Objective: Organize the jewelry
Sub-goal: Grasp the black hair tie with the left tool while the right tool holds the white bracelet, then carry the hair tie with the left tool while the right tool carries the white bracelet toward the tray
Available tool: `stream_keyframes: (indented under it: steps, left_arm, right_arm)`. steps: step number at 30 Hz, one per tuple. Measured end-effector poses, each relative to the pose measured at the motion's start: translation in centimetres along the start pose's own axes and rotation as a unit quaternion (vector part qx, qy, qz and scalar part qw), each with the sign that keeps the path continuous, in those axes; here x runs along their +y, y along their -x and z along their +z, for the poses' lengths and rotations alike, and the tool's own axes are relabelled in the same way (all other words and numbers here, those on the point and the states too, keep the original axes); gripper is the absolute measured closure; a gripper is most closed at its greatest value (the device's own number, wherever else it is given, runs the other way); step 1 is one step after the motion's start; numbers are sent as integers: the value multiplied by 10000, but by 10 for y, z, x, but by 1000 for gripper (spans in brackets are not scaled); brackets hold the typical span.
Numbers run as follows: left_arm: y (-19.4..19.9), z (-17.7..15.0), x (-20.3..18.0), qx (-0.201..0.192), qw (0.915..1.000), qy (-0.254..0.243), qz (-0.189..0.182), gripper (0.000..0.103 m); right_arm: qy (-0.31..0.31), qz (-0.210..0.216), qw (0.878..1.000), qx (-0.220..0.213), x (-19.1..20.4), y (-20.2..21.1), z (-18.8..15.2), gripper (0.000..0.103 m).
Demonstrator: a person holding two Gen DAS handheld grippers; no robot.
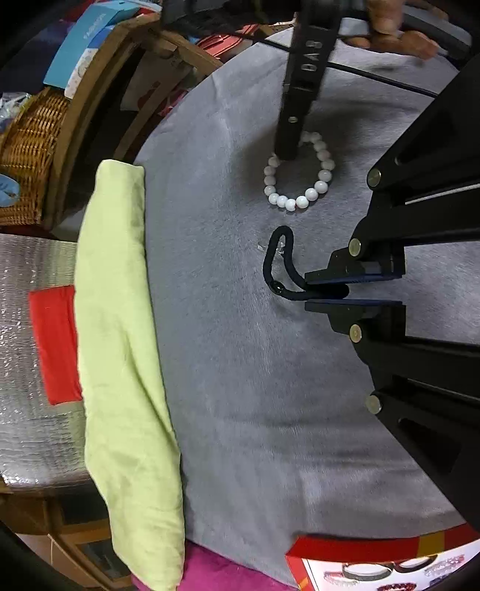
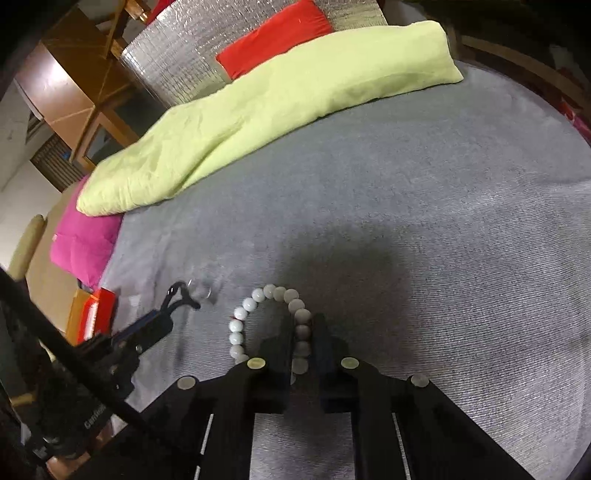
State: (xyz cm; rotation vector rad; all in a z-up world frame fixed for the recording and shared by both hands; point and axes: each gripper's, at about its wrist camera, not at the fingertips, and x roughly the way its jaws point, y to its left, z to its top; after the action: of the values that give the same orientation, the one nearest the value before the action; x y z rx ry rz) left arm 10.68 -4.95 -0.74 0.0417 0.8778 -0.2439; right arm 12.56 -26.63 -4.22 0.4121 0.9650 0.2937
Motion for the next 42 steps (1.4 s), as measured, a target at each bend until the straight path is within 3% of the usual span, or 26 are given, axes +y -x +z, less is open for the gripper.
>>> stream_keyframes:
  steps: [9,22,42]
  left_arm:
    - [8,-16,12,-99,9996,248,-60,96]
    - [11,-23,38,2,9978,652,127,95]
    - [8,-23,38,-19,9977,641,216,95]
  right_arm:
    - [-137,604,9978,-234,3,10,3,93]
    - [247,746,9963,-353,22,12,0,93]
    - [305,961,9935,-524,25,24,2,93]
